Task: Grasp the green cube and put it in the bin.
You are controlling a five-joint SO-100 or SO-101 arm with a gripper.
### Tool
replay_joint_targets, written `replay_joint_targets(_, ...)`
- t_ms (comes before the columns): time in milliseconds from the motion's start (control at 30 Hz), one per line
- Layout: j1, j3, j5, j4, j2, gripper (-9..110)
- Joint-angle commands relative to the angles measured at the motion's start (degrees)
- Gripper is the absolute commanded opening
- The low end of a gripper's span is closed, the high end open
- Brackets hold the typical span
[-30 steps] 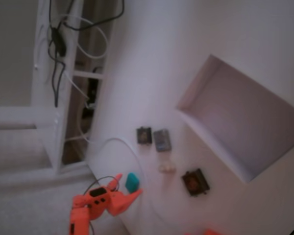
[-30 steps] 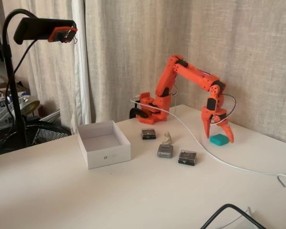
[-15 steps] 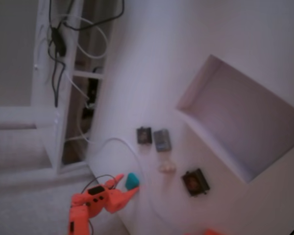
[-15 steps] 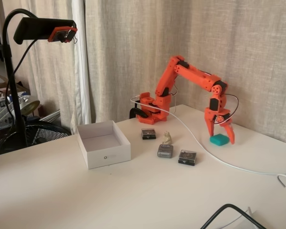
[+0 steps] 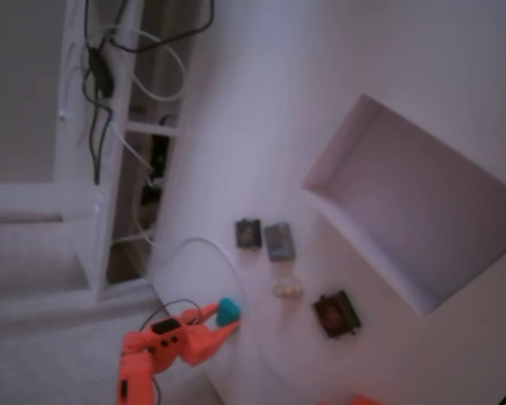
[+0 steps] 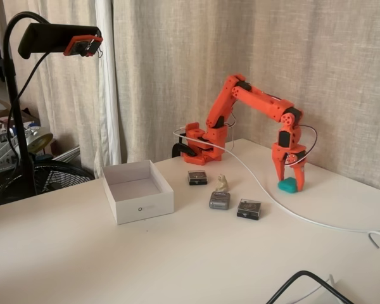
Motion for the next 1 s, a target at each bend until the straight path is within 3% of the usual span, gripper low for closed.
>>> replay_joint_targets(0, 0.8, 0.1, -0.4, -0.6, -0.8, 12)
replay_joint_targets(600, 0.9, -1.9, 0.1, -2.8, -0.6, 6)
replay_joint_targets(967, 1.5, -10.1, 0.4, 9.1, -0.4, 6)
